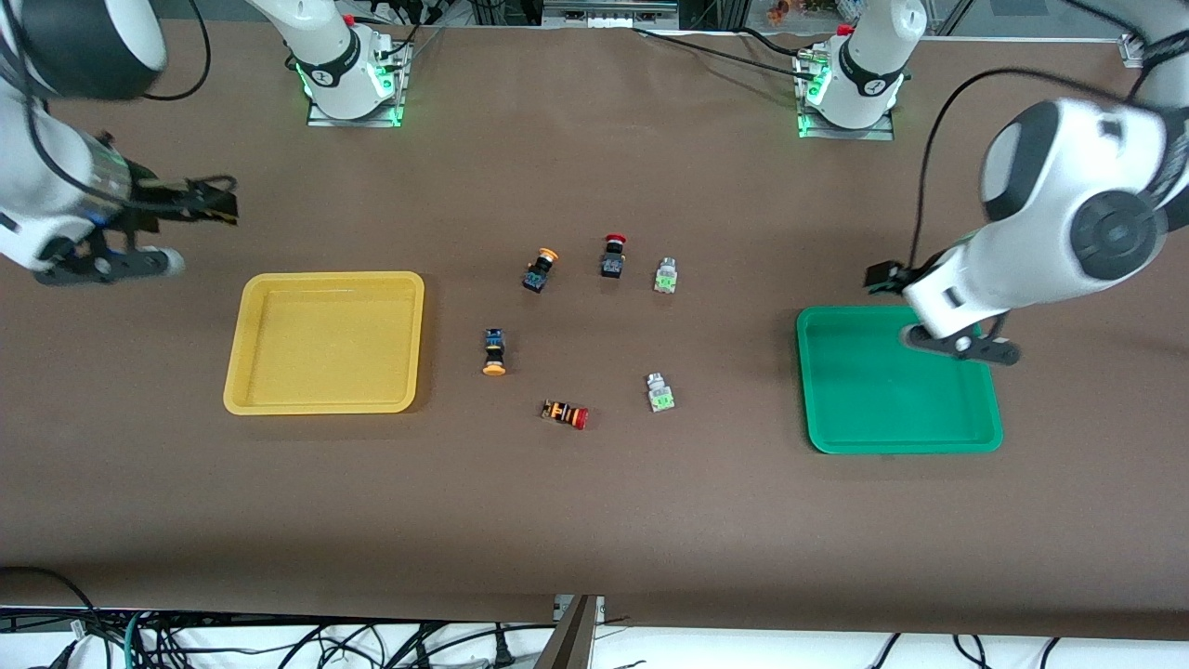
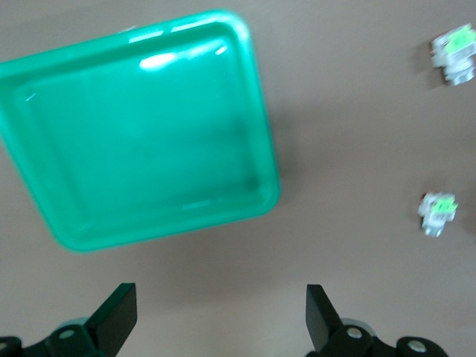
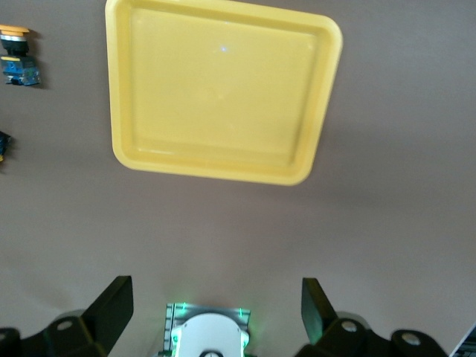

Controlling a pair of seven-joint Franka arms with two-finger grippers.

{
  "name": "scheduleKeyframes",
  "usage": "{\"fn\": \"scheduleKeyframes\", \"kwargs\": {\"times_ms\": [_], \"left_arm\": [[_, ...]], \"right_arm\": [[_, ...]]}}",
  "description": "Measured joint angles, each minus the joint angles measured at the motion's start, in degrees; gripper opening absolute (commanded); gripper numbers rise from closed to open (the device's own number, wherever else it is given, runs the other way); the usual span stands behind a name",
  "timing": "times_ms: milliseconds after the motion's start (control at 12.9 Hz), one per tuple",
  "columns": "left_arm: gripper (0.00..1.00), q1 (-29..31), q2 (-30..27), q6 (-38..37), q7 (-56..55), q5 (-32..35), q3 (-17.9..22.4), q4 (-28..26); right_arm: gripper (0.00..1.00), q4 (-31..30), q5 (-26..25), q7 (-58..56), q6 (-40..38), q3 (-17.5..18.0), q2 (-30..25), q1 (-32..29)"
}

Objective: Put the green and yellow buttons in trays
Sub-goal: 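Grasp the yellow button with the right gripper while the left gripper grasps the green button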

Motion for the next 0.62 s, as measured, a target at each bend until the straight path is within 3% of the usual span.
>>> {"fn": "scheduleKeyframes", "kwargs": {"times_ms": [388, 620], "left_arm": [[1.00, -8.6, 7.1, 6.6, -10.5, -3.8, -0.3, 1.5], [1.00, -15.9, 9.4, 14.4, -16.9, -3.8, -0.5, -1.9]], "right_arm": [[1.00, 0.0, 5.1, 11.0, 13.0, 0.4, 12.2, 9.0], [1.00, 0.1, 7.9, 17.8, 22.7, 0.5, 19.6, 14.9]]}}
